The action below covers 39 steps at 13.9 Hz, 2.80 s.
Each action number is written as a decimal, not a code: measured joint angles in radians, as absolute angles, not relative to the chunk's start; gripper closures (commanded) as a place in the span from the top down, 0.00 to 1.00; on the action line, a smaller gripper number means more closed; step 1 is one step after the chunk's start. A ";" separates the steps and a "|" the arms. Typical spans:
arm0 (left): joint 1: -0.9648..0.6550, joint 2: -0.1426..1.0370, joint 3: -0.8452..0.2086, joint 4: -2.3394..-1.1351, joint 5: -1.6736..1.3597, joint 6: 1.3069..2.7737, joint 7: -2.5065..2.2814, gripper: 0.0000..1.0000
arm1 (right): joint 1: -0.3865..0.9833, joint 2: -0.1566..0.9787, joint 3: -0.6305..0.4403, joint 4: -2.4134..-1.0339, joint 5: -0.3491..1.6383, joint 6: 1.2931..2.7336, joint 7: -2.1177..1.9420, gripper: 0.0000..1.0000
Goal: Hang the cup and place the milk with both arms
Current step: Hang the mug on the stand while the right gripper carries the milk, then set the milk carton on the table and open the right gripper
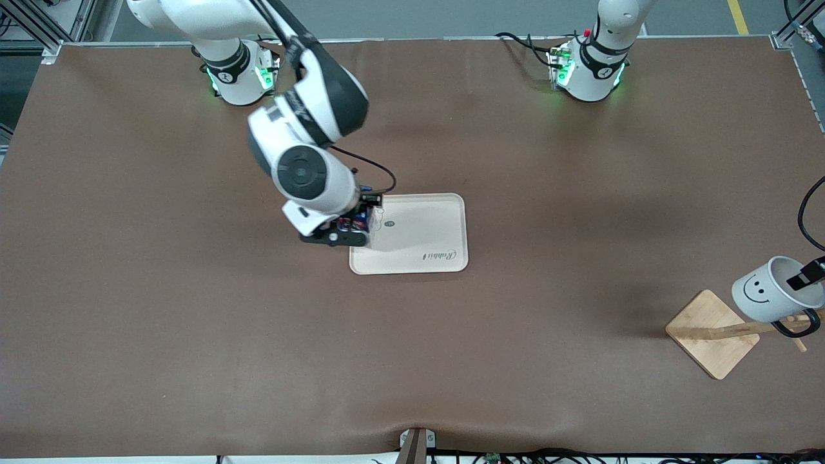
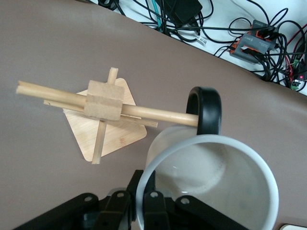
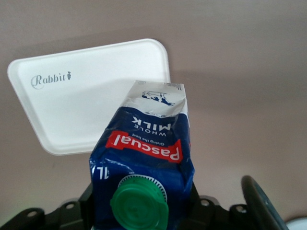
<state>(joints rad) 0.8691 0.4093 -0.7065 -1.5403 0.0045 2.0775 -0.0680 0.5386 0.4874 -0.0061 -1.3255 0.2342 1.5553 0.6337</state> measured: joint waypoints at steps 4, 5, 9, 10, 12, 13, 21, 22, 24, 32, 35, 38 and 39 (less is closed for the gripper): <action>0.872 0.413 -0.702 -1.554 0.005 2.077 -0.068 0.48 | 0.332 0.419 -0.013 -1.285 0.238 1.386 0.472 0.00; 0.873 0.415 -0.701 -1.557 0.005 2.077 -0.068 0.84 | 0.274 0.416 -0.015 -1.292 0.233 1.367 0.420 0.00; 0.873 0.417 -0.702 -1.559 0.005 2.073 -0.068 1.00 | 0.085 0.415 -0.019 -1.392 0.143 1.367 0.183 0.00; 0.873 0.415 -0.704 -1.559 0.005 2.069 -0.068 1.00 | 0.045 0.415 -0.019 -1.428 0.135 1.384 0.136 0.00; 0.873 0.399 -0.716 -1.558 0.005 2.049 -0.080 1.00 | -0.031 0.407 -0.020 -1.519 0.125 1.464 0.022 0.00; 0.871 0.383 -0.725 -1.557 0.005 2.031 -0.091 1.00 | -0.069 0.396 -0.021 -1.572 0.121 1.508 -0.040 0.00; 0.860 0.218 -0.891 -1.555 0.127 1.828 -0.242 1.00 | -0.200 0.314 -0.021 -1.781 0.060 1.586 -0.237 0.00; 0.860 0.196 -0.894 -1.553 0.128 1.811 -0.242 1.00 | -0.200 0.312 -0.020 -1.798 0.059 1.602 -0.238 0.00; 0.862 0.168 -0.903 -1.532 0.128 1.742 -0.242 1.00 | -0.200 0.311 -0.018 -1.830 0.059 1.632 -0.239 0.00; 0.862 0.141 -0.976 -1.434 0.128 1.514 -0.243 1.00 | -0.200 0.302 -0.012 -1.881 0.058 1.682 -0.240 1.00; 0.850 0.117 -0.988 -1.434 0.128 1.489 -0.243 1.00 | -0.199 0.291 -0.003 -1.857 0.059 1.671 -0.240 1.00; 0.681 0.110 -0.828 -1.435 0.128 1.488 -0.243 1.00 | -0.187 0.286 0.005 -1.785 0.059 1.660 -0.240 1.00; 0.617 0.109 -0.760 -1.435 0.128 1.488 -0.243 1.00 | -0.173 0.285 0.008 -1.740 0.059 1.658 -0.240 1.00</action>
<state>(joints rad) 0.6167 0.1094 -0.7598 -1.4354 0.1282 1.4877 -0.2429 -0.1732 0.2846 0.0077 -1.7397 0.0590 1.6577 -0.2405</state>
